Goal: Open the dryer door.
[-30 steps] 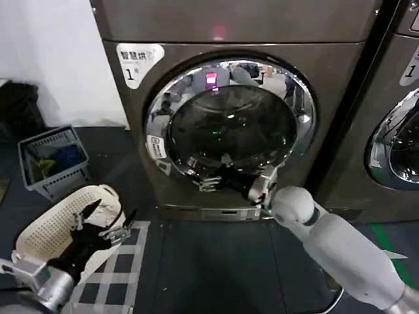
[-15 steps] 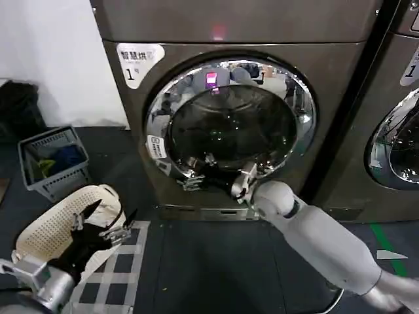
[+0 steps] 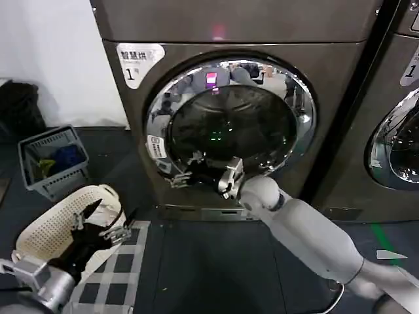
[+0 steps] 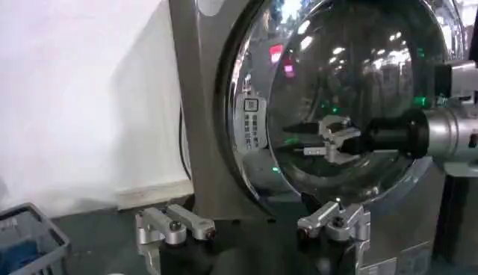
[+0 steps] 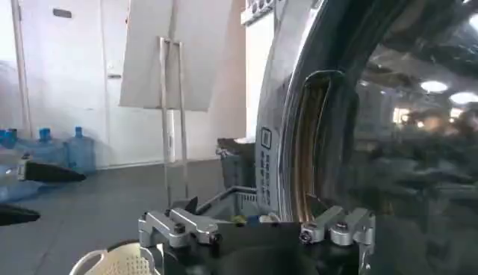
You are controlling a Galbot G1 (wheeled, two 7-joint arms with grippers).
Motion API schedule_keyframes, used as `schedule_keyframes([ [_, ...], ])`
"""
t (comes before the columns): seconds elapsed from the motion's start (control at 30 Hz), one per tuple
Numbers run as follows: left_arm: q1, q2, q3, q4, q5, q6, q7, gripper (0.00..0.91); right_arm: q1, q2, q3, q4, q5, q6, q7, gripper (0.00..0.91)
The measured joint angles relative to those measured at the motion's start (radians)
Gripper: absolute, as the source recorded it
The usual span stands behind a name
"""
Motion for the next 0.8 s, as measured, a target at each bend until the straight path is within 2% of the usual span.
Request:
schedule_keyframes([
  [0.8, -0.001, 0.0, -0.002, -0.01, -0.001, 0.0, 0.003, 0.907, 0.07, 0.083, -0.03, -0.114, -0.002, 0.006, -0.05, 0.907],
])
